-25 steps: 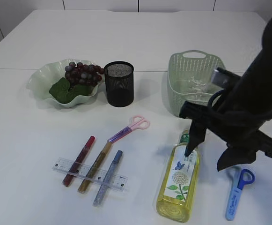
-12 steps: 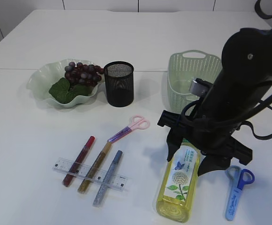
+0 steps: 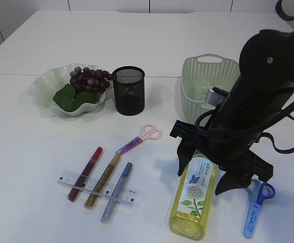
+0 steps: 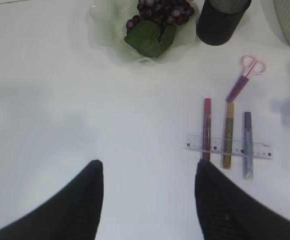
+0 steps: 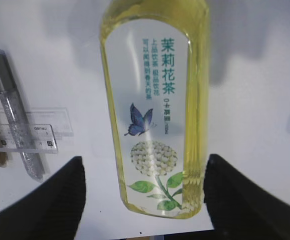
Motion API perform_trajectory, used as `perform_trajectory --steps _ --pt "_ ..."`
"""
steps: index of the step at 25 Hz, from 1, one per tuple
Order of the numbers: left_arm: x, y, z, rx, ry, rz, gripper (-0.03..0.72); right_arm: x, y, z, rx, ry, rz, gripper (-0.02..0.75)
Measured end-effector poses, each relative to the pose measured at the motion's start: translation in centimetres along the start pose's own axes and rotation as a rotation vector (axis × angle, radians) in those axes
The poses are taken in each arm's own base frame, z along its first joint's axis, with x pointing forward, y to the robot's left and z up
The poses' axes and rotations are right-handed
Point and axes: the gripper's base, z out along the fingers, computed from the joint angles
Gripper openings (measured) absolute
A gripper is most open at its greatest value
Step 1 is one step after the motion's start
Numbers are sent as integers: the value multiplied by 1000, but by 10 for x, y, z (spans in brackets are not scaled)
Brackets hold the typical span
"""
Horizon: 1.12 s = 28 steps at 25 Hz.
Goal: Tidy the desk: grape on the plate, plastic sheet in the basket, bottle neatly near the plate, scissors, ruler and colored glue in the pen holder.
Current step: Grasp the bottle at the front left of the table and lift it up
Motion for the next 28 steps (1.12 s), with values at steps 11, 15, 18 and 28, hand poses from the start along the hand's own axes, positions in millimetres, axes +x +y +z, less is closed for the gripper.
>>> perform_trajectory --steps 11,15,18,28 --pt "0 0 0 0 0 0 425 0 -3 21 77 88 0 652" --pt "0 0 0 0 0 0 425 -5 4 23 69 87 -22 654" --pt "0 0 0 0 0 0 425 -6 9 27 78 101 -39 654" --pt "0 0 0 0 0 0 425 -4 13 38 123 138 -67 654"
